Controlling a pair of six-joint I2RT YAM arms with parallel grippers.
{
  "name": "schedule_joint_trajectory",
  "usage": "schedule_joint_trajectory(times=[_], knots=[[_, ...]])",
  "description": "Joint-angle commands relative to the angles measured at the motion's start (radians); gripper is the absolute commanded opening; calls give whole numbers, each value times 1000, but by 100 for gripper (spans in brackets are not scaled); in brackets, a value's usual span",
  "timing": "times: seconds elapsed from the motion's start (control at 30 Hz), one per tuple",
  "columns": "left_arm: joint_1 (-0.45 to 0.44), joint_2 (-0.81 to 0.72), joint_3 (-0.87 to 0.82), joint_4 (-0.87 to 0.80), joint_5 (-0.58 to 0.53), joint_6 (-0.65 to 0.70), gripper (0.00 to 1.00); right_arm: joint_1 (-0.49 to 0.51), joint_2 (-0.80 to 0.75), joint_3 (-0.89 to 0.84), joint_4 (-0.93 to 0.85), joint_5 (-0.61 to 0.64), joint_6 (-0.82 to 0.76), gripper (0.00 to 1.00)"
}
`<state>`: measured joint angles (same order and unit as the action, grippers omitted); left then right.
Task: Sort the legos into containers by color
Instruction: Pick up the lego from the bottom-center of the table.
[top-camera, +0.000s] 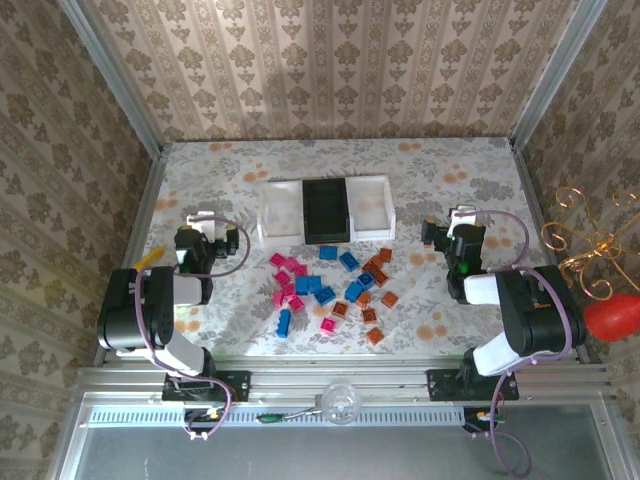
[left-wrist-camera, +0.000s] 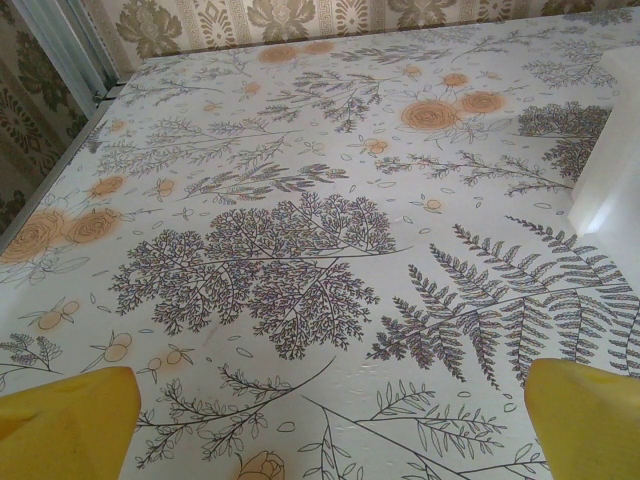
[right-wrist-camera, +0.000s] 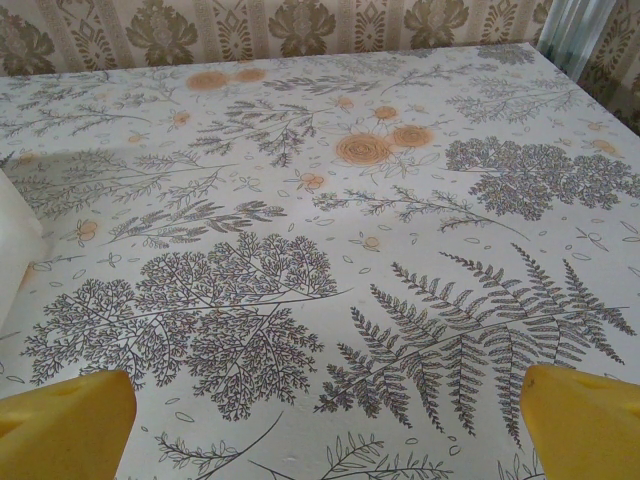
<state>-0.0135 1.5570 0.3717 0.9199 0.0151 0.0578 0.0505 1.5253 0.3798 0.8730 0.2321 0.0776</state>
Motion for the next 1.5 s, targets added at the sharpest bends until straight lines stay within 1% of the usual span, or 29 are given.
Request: schedule_joint_trajectory(times=[0.0, 0.23, 0.33, 0.43, 0.5, 0.53, 0.63, 0.67, 0.7, 0.77, 0.83, 0.87, 0.9, 0.93, 0.97, 1.0, 1.03, 1.07, 1.1, 1.13, 1.17, 1.23, 1.33, 1.4, 1.47], knots=[[-4, 1, 18, 4, -3, 19, 100, 2, 4, 13, 9, 32, -13, 100], [5, 2, 22, -2, -10, 8, 100, -3, 5, 18, 1, 25, -10, 100], [6, -1, 18, 3, -13, 5, 100, -13, 1, 15, 1, -1, -5, 100], [0, -53, -5, 7, -102, -18, 100, -23, -23, 16, -23, -7, 6, 100], [-14, -138, -10, -57, -172, -23, 100, -28, -57, 37, -85, -20, 1, 100], [-20, -175, -4, -101, -190, -24, 100, -25, -72, 54, -135, -13, 2, 100], [-47, -277, 18, -204, -226, -15, 100, -23, -124, 162, -392, 41, 44, 100], [-53, -310, 21, -215, -230, -29, 100, -23, -127, 192, -454, 48, 59, 100], [-54, -340, 20, -212, -227, -49, 100, -15, -127, 211, -497, 72, 70, 100], [-54, -382, 22, -196, -250, -99, 100, 9, -171, 222, -516, 139, 69, 100], [-54, -403, 47, -214, -377, -203, 100, 37, -187, 240, -546, 266, 101, 100], [-51, -413, 66, -247, -462, -280, 100, 43, -188, 266, -584, 344, 150, 100], [-47, -426, 89, -307, -525, -370, 100, 42, -184, 304, -658, 397, 228, 100], [-36, -442, 103, -360, -543, -441, 100, 38, -180, 338, -723, 403, 281, 100], [-14, -465, 110, -407, -517, -525, 100, 32, -174, 373, -801, 391, 345, 100], [11, -492, 104, -456, -471, -623, 100, 32, -170, 426, -926, 407, 465, 100], [26, -517, 91, -516, -464, -746, 100, 30, -165, 472, -1053, 424, 586, 100], [53, -542, 57, -517, -439, -848, 100, 22, -158, 511, -1151, 401, 650, 100], [97, -558, 19, -465, -345, -898, 100, 11, -153, 521, -1151, 332, 630, 100], [136, -561, -11, -398, -249, -925, 100, 5, -154, 515, -1121, 259, 610, 100], [159, -557, -24, -364, -193, -950, 100, 4, -159, 501, -1091, 232, 611, 100], [190, -553, -9, -381, -104, -991, 100, 5, -187, 455, -1017, 189, 636, 100], [195, -539, 39, -401, 3, -923, 100, 17, -228, 424, -946, 98, 582, 100], [195, -534, 47, -387, 51, -920, 100, 38, -240, 441, -978, 59, 545, 100], [195, -539, 37, -354, 73, -939, 100, 59, -244, 447, -1006, -3, 522, 100]])
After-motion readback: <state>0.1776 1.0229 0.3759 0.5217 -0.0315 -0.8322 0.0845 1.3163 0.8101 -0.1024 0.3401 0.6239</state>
